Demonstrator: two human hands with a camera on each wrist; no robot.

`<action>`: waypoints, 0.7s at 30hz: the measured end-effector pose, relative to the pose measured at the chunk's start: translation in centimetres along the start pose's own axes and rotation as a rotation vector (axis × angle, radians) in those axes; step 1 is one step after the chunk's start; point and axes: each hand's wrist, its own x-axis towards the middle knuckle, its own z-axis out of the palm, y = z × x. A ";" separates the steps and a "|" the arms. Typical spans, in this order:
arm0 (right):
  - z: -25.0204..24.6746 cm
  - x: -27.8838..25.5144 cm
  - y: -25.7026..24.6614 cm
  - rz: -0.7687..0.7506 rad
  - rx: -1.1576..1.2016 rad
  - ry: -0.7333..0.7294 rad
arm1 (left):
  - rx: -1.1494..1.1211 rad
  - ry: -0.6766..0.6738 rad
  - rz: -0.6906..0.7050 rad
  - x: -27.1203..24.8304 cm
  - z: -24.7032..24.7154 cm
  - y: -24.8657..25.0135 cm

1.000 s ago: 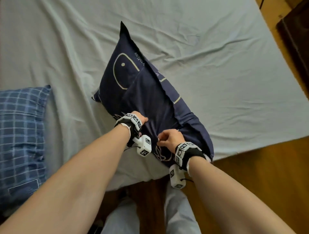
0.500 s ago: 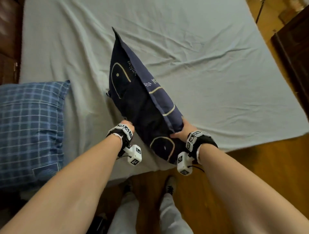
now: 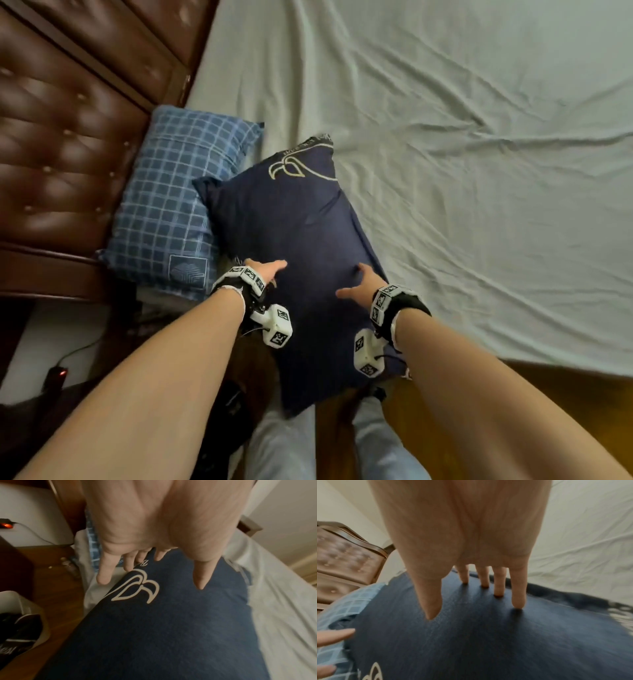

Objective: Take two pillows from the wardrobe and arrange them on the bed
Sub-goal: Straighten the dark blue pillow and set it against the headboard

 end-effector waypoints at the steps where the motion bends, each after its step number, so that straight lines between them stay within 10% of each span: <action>1: 1.0 1.3 0.1 0.018 -0.023 0.046 | 0.009 0.010 -0.017 1.0 0.3 -1.0; 12: 4.0 9.7 0.2 0.103 -0.129 0.186 | -0.383 -0.086 0.131 9.6 5.8 -4.9; 21: -2.9 3.8 -14.5 0.027 0.016 0.345 | -0.090 0.116 0.421 6.8 -9.4 5.9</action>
